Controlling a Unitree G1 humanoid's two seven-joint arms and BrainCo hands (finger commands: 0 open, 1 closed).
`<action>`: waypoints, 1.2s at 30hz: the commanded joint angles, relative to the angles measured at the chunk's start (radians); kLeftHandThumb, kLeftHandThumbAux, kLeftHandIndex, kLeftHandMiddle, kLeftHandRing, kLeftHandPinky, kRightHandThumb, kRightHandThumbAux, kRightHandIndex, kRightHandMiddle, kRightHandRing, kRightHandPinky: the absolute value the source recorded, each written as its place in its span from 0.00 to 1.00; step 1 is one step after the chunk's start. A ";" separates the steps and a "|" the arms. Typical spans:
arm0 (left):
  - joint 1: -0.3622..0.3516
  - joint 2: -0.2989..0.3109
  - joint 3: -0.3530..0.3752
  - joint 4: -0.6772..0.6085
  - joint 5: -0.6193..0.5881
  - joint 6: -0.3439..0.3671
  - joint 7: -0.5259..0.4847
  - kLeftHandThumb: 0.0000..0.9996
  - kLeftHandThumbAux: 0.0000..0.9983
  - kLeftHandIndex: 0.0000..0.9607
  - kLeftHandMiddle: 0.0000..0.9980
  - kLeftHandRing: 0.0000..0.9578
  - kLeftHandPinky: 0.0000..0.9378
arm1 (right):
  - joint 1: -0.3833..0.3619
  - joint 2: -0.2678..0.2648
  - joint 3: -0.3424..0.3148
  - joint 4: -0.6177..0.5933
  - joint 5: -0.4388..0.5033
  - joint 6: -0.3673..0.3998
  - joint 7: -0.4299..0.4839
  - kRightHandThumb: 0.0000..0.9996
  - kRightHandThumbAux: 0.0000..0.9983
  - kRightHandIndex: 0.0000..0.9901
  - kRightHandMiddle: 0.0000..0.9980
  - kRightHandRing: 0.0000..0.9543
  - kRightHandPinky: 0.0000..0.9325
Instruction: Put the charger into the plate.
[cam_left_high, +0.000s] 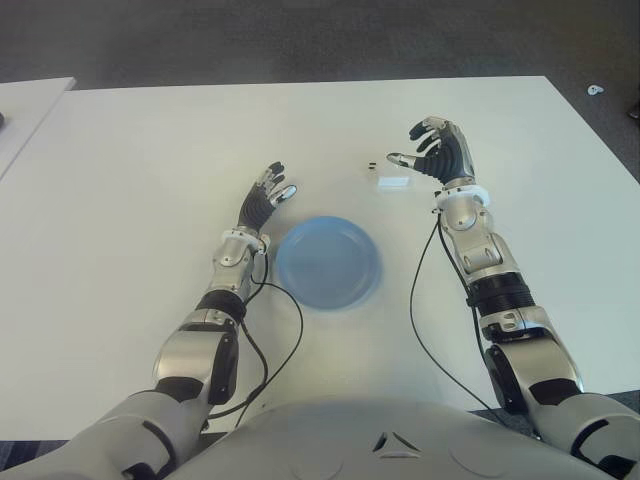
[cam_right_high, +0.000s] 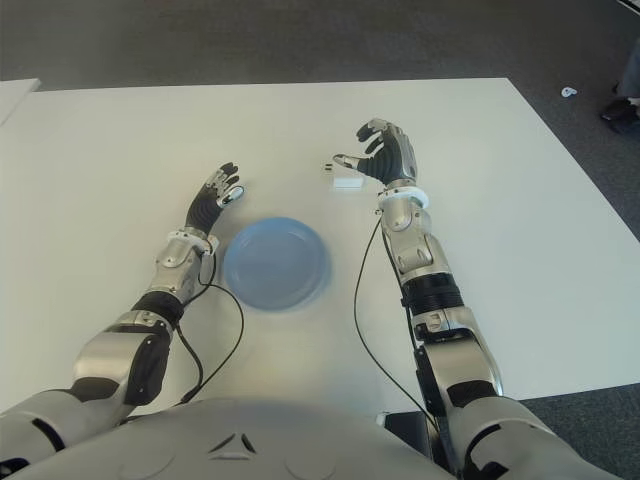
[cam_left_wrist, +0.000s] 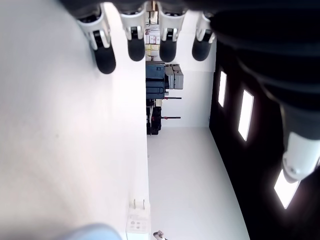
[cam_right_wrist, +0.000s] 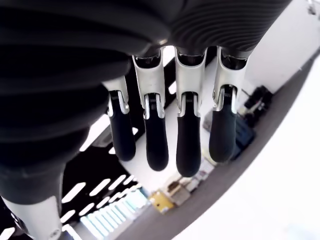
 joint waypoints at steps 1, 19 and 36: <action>0.042 0.002 -0.006 0.030 0.015 0.029 -0.009 0.01 0.55 0.00 0.00 0.00 0.00 | -0.046 -0.035 0.052 0.104 -0.068 -0.071 -0.046 0.22 0.62 0.13 0.23 0.29 0.31; 0.067 0.001 0.027 0.013 -0.025 -0.008 -0.015 0.02 0.57 0.00 0.00 0.00 0.00 | -0.276 -0.053 0.235 0.606 -0.168 -0.194 0.032 0.03 0.43 0.00 0.00 0.00 0.00; 0.080 0.006 0.023 -0.011 -0.019 -0.008 -0.032 0.03 0.55 0.00 0.00 0.00 0.00 | -0.320 -0.024 0.366 0.815 -0.201 -0.154 0.245 0.00 0.33 0.00 0.00 0.00 0.00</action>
